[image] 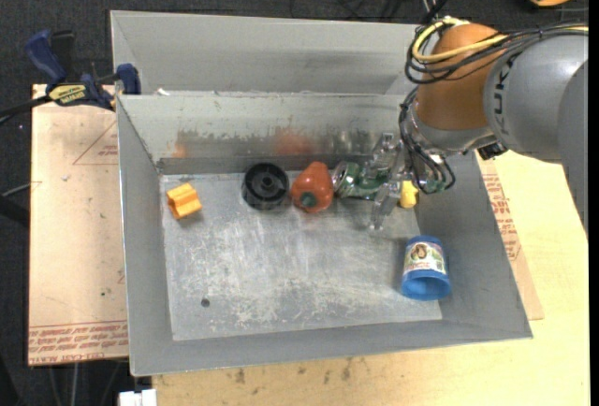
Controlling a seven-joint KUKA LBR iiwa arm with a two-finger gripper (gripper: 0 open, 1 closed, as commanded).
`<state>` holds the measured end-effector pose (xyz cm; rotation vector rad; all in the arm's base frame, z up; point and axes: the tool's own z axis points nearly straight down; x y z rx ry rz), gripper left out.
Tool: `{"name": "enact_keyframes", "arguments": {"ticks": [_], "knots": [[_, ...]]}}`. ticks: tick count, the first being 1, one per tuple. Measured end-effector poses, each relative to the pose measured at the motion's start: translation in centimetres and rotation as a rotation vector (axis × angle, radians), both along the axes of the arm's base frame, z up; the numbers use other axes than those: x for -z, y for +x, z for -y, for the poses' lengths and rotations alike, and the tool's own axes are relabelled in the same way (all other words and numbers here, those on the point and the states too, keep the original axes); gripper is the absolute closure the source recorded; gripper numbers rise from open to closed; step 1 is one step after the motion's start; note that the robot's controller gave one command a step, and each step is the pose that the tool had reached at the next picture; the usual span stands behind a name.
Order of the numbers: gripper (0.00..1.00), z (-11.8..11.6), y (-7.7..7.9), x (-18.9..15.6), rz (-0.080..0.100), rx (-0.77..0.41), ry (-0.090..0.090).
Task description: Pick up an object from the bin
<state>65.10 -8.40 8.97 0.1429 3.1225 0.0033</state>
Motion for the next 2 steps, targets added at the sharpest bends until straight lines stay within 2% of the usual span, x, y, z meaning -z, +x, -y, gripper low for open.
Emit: {"name": "enact_keyframes", "arguments": {"ticks": [1, 2], "knots": [[1.0, -0.06, 0.58, -1.25, 0.021, 0.008, -0.002], [1.0, -0.06, 0.58, -1.24, 0.021, 0.008, -0.002]]}}
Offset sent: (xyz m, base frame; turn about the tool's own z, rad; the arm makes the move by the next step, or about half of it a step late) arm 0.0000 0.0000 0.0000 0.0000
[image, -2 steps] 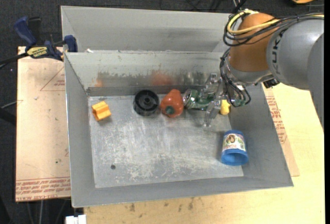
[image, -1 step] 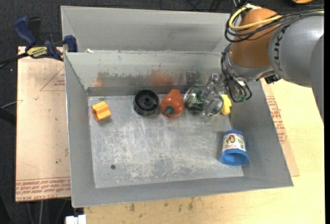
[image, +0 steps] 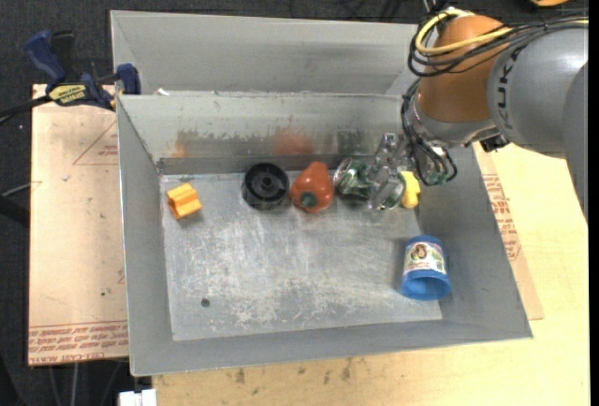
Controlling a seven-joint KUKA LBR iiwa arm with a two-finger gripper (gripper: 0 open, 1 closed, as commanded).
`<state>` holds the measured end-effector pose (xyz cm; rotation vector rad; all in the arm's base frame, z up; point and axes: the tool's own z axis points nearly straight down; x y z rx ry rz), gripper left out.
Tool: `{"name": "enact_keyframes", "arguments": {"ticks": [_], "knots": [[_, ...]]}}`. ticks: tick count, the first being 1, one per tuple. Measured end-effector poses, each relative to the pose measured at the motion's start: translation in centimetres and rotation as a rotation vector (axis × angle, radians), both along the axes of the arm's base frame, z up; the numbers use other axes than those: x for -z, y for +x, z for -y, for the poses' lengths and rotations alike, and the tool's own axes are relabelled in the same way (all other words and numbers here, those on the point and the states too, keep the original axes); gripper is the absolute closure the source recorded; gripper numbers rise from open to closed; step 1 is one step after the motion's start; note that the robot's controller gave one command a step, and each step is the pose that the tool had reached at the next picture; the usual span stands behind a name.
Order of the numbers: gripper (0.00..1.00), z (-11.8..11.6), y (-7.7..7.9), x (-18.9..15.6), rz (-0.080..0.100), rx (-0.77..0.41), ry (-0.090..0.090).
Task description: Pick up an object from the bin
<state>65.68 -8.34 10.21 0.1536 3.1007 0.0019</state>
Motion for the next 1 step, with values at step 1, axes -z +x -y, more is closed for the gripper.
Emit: {"name": "enact_keyframes", "arguments": {"ticks": [1], "knots": [[1.0, 0.0, -0.08, -0.3, -0.005, 0.0, 0.0]]}}
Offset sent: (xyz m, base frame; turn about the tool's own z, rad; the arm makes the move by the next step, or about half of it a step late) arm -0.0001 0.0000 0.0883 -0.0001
